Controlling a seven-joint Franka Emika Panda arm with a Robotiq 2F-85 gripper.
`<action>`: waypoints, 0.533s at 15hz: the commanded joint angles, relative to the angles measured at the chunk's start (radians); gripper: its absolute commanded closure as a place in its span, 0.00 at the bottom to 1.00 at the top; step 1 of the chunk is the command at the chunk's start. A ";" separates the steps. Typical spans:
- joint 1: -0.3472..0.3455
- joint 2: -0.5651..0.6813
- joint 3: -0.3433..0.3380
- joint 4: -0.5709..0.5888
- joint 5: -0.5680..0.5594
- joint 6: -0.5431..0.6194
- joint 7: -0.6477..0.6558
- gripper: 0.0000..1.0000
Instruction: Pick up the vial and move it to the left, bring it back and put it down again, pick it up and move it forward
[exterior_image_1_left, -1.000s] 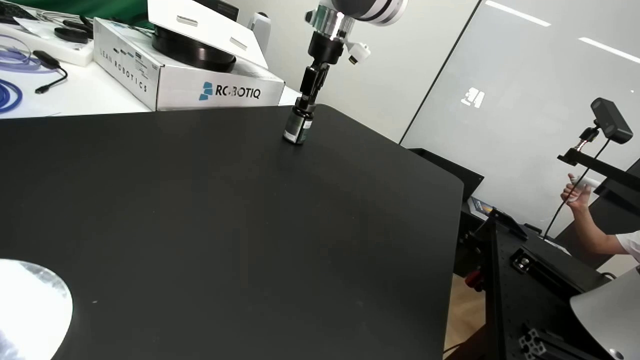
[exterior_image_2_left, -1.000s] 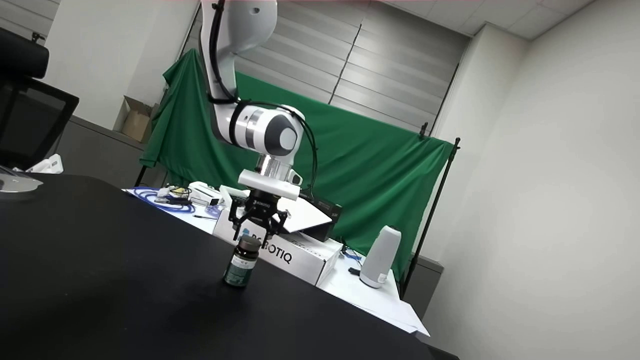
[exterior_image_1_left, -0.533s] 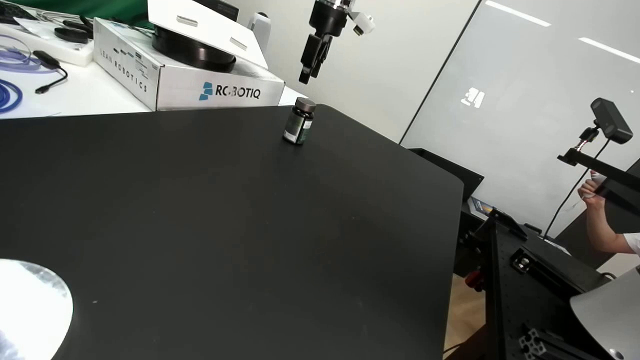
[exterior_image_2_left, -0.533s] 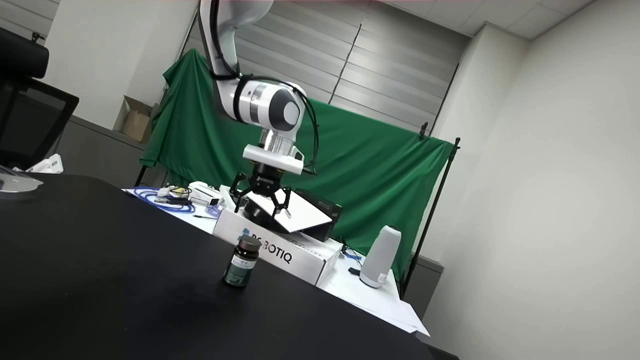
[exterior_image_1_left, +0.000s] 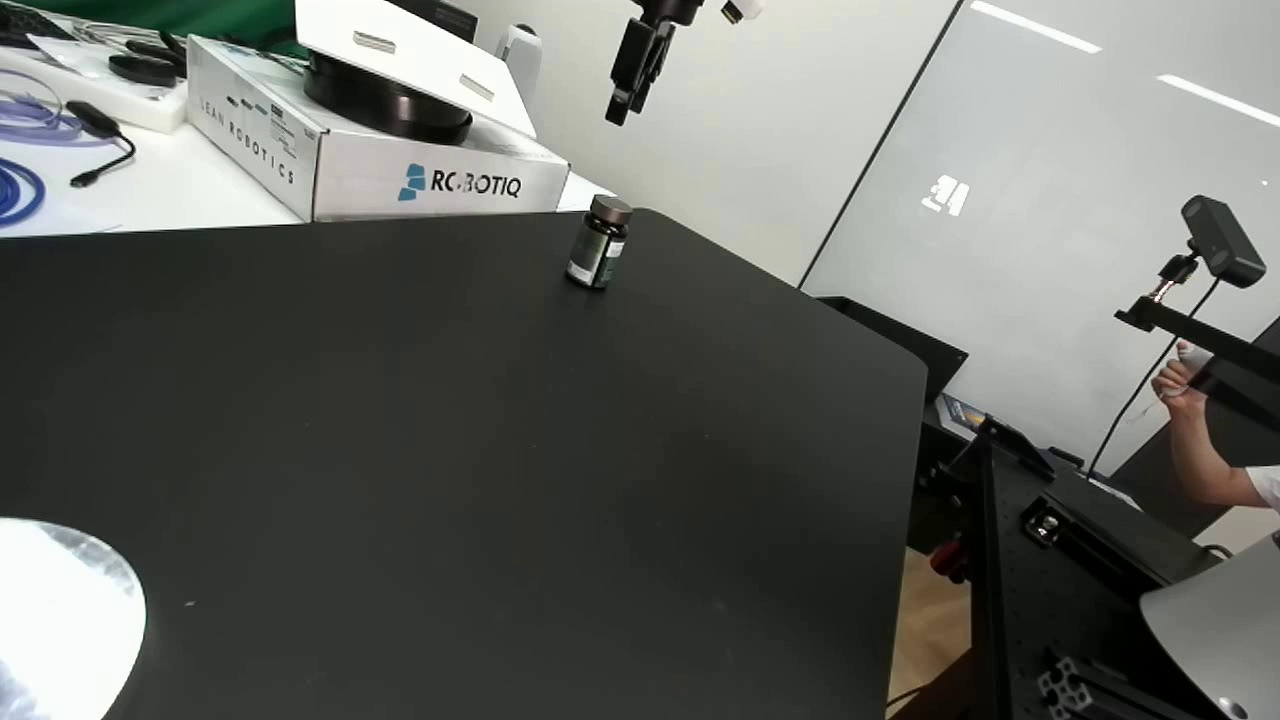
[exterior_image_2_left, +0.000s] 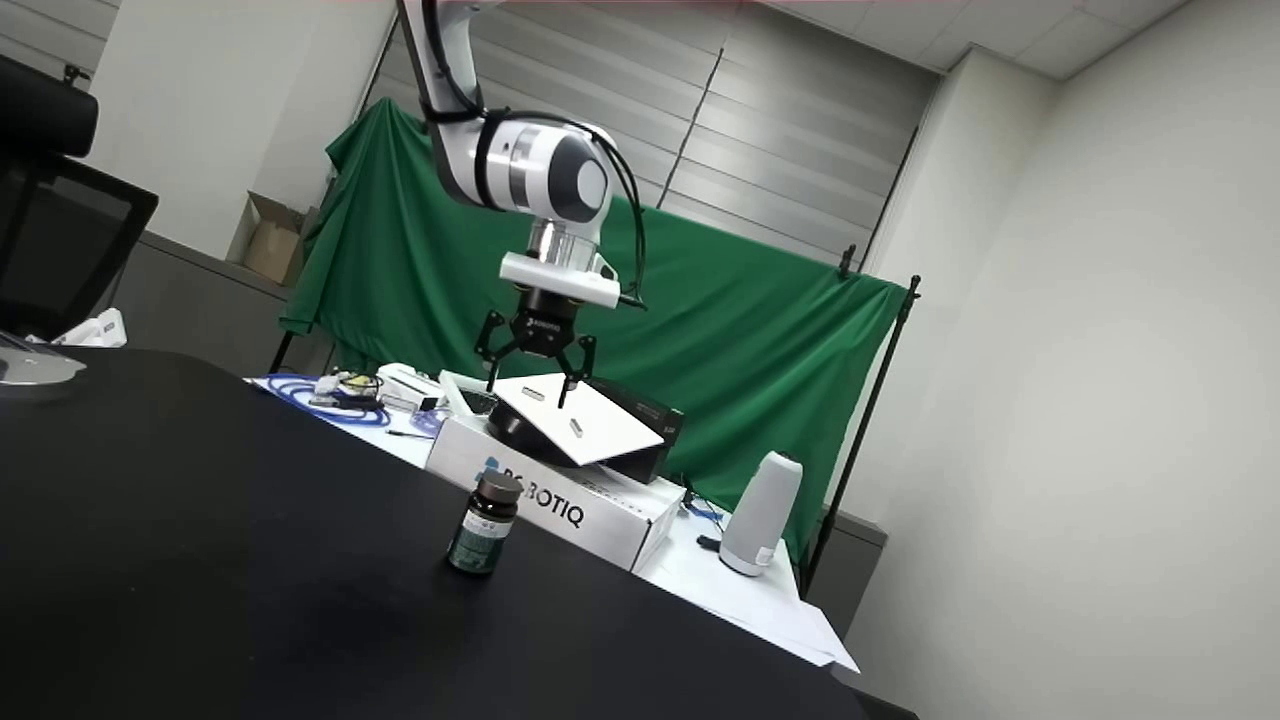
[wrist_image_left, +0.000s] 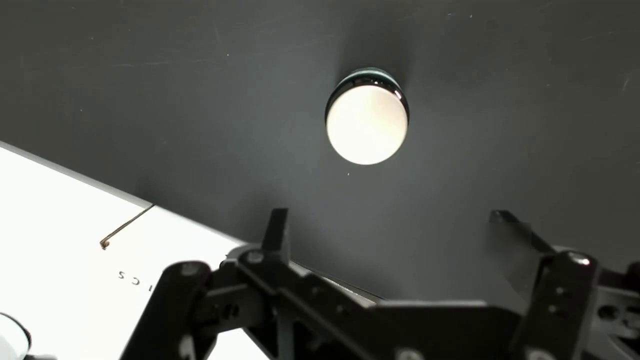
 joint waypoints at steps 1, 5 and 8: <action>0.007 -0.026 -0.013 -0.028 -0.022 -0.004 0.029 0.00; 0.016 -0.010 -0.023 -0.051 -0.055 0.018 0.038 0.00; 0.012 -0.001 -0.017 -0.082 -0.062 0.071 0.035 0.00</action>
